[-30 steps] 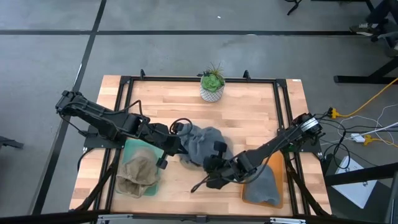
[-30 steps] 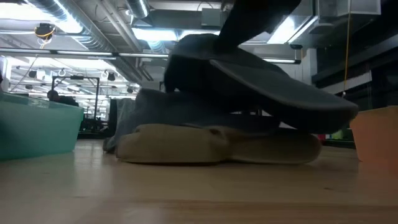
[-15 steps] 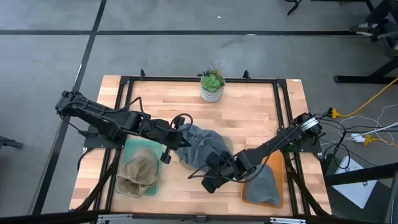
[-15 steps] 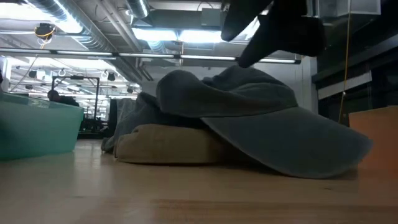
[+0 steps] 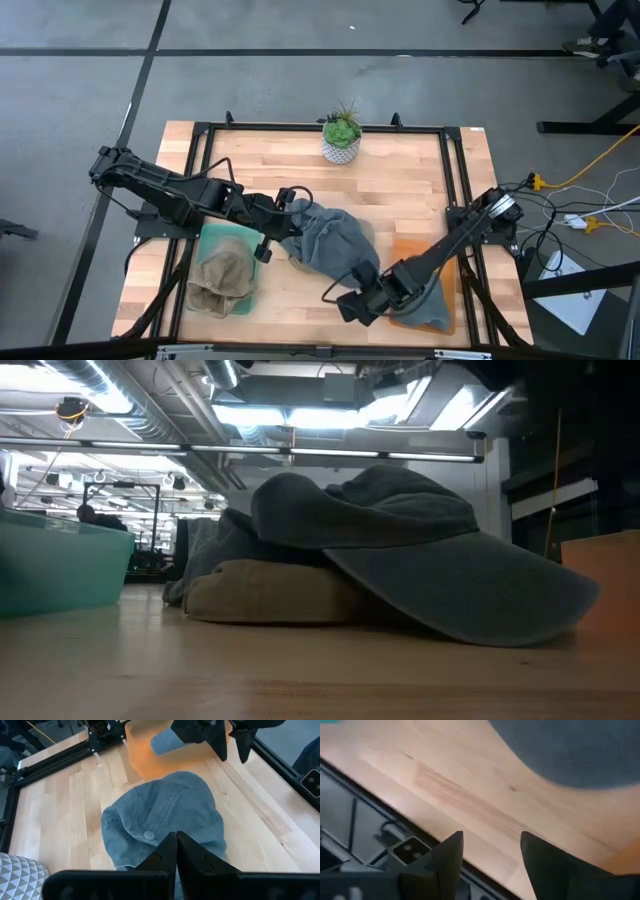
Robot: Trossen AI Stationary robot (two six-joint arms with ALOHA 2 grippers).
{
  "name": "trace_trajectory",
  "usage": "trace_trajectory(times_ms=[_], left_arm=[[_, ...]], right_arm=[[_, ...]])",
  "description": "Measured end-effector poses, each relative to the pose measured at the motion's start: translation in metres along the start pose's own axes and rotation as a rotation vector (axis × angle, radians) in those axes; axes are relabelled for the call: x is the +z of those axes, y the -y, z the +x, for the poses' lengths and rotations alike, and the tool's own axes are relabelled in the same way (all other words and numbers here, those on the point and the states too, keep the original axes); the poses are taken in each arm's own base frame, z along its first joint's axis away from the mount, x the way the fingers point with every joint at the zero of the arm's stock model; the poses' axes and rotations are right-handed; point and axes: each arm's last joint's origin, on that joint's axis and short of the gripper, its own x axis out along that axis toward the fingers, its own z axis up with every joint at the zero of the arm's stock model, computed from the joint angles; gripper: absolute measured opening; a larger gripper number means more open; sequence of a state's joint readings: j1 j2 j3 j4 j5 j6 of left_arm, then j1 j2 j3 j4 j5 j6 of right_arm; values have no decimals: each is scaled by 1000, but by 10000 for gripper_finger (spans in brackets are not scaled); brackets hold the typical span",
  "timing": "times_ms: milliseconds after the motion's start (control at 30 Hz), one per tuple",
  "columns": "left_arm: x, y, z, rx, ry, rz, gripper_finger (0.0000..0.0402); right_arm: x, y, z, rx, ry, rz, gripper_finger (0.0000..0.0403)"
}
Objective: Pick & Place hat
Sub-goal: Put the blue cap into the orange bin
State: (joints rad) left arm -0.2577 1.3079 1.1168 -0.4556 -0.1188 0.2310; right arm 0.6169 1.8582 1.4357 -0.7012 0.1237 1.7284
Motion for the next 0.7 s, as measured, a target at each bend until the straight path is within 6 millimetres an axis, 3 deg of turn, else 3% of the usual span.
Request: trace_trajectory(times_ms=[333,700], left_arm=[[-1,0,0,-1,-6,1,3],[-1,-1,0,24,-11,-26,4]], right_arm=[[15,23,18,-278,44,-45,197],[75,23,31,-368,259,-295,197]])
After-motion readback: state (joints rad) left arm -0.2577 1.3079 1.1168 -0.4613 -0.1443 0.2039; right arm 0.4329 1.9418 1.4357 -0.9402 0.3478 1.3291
